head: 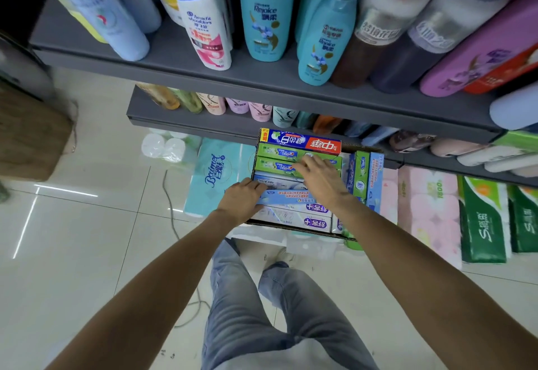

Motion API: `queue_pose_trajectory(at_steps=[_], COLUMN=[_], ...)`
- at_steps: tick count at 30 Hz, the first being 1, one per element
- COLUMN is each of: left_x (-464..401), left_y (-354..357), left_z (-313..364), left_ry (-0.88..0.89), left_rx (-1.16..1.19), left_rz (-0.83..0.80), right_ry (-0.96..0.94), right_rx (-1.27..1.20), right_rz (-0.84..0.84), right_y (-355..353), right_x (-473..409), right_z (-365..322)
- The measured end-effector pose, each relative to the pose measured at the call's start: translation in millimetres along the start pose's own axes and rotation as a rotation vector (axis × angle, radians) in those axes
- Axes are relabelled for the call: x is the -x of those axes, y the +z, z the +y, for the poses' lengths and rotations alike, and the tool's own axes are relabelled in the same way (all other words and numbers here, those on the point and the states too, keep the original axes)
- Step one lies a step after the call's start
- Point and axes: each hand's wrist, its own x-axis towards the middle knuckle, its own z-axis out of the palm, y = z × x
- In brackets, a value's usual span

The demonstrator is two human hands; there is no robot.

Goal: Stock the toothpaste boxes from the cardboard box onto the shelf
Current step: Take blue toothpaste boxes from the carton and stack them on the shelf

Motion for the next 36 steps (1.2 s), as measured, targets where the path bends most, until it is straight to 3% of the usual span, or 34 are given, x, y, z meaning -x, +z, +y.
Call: queue_pose_trajectory(at_steps=[3,8,16,18,21,25,30,36], left_x=[2,19,55,64,76,88,100,112], left_y=[-1,-6,-4,-2,-2,-12,-40,-88], left_z=[-2,-8,-36,-43,-49,-50,-41,-22], left_ry=[0.007,0.036,-0.038,-0.074,-0.16,-0.288,-0.364,-0.343], left_rx=[-0.019,0.022,0.123,0.16,0.214,0.305,0.396,0.511], left_rz=[0.003,0.03,0.051,0.077,0.111,0.173,0.29,0.46], right_ry=[0.118,0.163,0.446,0.574,0.873,1.049,0.931,0.39], right_rx=[-0.03,0.022,-0.338,-0.53,-1.094,-1.441,-1.42,-1.263], right_rz=[-0.052,-0.038,-0.119,-0.146,-0.11,0.17,0.481,0.588], right_y=[3,-8,-4,0,-1,-5,-26,-92], right_x=[-2,-7,34,34,26,32,70,107], right_z=[-11,-21,-26,-31,-36,-47,-64,-44])
